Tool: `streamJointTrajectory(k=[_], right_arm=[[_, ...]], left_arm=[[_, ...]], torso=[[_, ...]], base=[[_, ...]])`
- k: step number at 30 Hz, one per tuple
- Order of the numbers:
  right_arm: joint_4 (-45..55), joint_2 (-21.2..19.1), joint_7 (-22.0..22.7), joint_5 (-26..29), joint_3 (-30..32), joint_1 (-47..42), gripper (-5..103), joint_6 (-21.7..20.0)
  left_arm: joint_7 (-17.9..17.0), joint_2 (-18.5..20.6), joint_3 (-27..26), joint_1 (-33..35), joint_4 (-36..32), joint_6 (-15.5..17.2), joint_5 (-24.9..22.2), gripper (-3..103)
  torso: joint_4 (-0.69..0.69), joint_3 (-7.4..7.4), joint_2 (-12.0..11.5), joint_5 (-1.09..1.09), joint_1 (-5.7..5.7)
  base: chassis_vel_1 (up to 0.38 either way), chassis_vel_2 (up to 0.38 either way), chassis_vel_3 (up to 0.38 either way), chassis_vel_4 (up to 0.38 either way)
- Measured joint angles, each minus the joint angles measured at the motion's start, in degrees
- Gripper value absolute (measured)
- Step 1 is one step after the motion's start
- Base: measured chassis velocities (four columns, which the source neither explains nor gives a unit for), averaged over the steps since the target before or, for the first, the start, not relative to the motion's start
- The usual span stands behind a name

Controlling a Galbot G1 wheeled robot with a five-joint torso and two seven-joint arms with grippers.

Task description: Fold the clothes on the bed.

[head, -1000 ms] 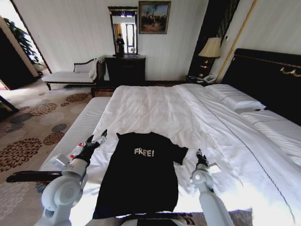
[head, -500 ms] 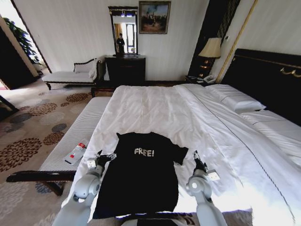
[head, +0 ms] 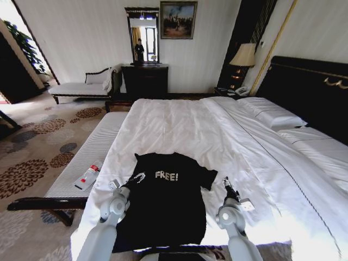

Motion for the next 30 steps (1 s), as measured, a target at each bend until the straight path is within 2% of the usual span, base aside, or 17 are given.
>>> streamJointTrajectory(k=[14, 30], right_arm=[[-1.05, -0.76, 0.0, 1.43, 0.22, 0.22, 100, -0.11], [-1.78, -0.65, -0.09, 1.45, 0.03, 0.25, 100, -0.15]], left_arm=[[-0.02, -1.14, -0.16, -2.46, 4.12, -0.22, -1.05, 100], [-2.62, -2.1, 0.35, -5.7, 6.85, -0.24, -4.36, 100]], torso=[[-0.01, 0.0, 0.0, 0.0, 0.0], [0.0, 0.0, 0.0, -0.01, 0.0]], base=[[0.0, 0.0, 0.0, 0.0], [0.0, 0.0, 0.0, 0.0]])
